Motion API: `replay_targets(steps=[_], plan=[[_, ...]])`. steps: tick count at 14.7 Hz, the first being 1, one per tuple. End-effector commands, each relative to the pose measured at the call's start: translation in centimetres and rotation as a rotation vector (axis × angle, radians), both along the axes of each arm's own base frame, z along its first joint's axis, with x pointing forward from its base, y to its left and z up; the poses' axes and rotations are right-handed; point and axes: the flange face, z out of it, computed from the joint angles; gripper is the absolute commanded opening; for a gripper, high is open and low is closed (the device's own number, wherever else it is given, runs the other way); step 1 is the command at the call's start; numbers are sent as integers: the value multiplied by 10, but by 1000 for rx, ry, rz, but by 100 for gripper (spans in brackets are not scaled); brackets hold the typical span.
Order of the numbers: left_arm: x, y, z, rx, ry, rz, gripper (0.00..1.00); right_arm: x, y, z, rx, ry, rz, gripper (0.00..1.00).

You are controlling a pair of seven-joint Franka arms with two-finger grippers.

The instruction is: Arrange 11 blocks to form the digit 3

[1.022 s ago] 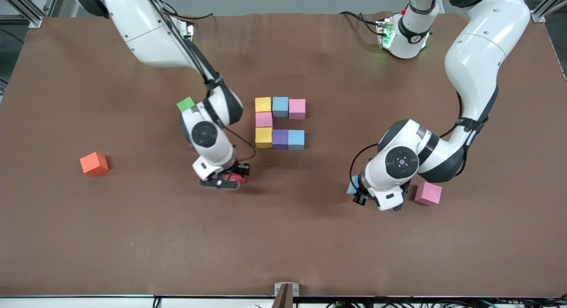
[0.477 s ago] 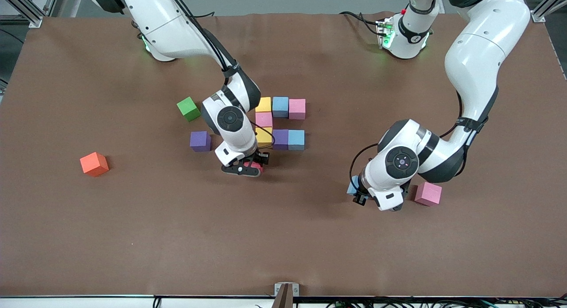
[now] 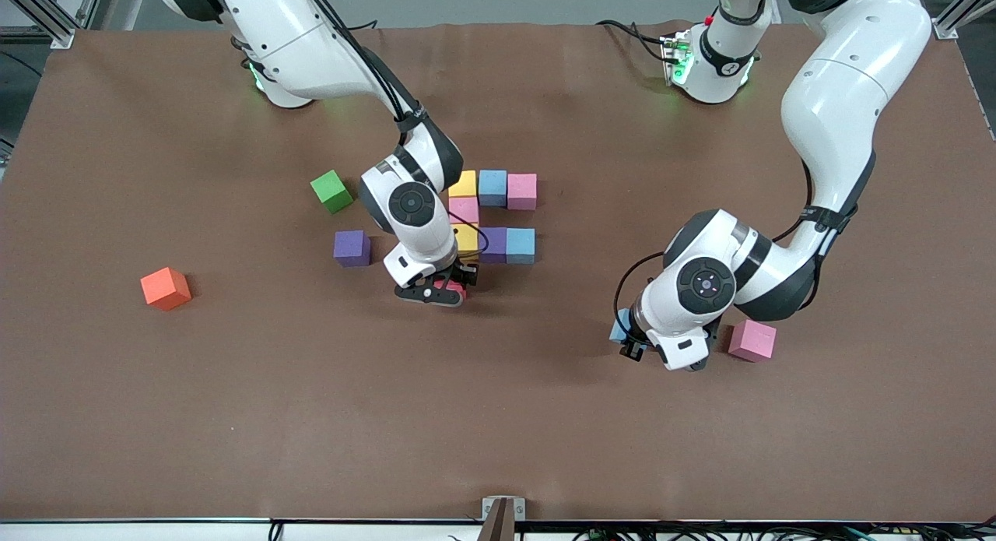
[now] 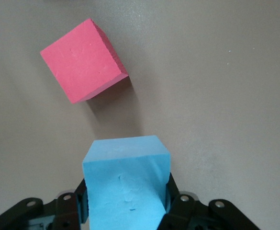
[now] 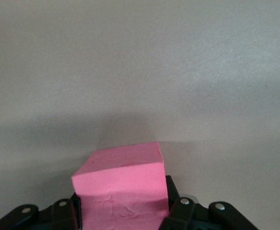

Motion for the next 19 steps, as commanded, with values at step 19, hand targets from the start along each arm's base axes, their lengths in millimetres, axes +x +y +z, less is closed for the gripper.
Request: replay_targets(steps=[19], plan=[[-1,2,3,10,3,-1,31,-25,18,2,-14,25,-18,0]])
